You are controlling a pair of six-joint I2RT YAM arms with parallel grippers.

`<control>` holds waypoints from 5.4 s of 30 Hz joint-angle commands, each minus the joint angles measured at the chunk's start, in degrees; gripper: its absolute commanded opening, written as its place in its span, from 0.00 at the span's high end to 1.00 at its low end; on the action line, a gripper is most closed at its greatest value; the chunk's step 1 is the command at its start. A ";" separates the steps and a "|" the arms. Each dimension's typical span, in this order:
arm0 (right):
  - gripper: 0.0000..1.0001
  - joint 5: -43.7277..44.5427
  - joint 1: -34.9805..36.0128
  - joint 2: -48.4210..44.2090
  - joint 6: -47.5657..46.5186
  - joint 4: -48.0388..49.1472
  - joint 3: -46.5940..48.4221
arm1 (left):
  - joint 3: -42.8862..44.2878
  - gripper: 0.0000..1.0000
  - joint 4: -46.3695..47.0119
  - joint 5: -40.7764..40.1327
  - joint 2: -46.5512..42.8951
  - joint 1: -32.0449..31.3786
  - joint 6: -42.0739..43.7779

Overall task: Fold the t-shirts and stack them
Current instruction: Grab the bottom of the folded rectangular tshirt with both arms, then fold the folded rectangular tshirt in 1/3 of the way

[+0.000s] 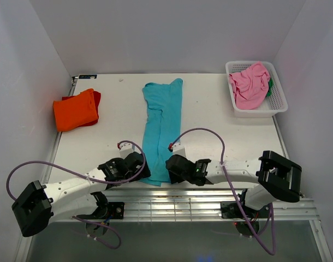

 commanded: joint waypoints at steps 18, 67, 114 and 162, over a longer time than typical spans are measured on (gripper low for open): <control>0.54 3.82 2.83 2.83 5.70 -3.20 1.49 | -0.25 0.19 -1.26 -0.37 4.44 -4.59 -4.04; 0.90 17.10 2.66 4.94 -0.09 -14.10 15.10 | 13.02 1.00 -3.64 -21.54 9.89 -17.16 -10.10; 0.91 5.85 -25.47 27.61 -25.24 -3.99 41.03 | 32.61 1.00 33.45 -4.06 41.79 17.02 24.88; 0.92 -18.66 -32.06 16.36 -27.09 7.87 29.61 | 27.26 1.00 35.12 4.81 34.59 17.56 20.92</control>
